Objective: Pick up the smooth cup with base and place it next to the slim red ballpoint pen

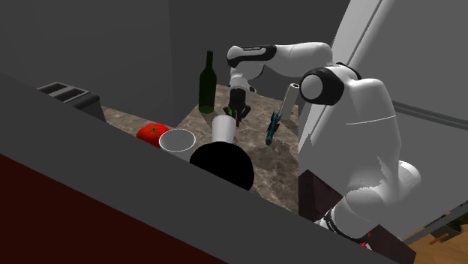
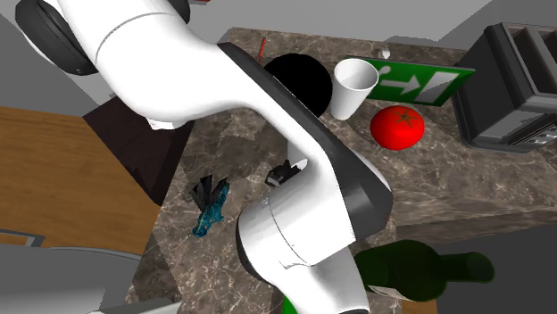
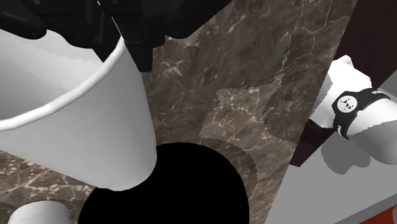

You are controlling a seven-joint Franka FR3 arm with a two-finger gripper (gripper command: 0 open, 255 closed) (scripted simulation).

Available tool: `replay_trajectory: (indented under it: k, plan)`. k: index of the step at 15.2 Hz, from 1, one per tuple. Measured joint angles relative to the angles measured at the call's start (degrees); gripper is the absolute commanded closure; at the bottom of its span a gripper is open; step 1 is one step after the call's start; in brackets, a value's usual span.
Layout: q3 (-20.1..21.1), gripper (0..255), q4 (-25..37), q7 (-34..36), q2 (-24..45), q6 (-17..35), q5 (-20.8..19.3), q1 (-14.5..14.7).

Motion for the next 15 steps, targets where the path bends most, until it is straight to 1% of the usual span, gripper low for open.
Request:
replay_trajectory:
  k: [7,15]
  plan:
    - [0.3,255,2.3,2.0,-1.7,-3.6,0.7,-0.4]
    - [0.8,255,7.3,5.0,-2.3,-8.6,1.9,-0.9]
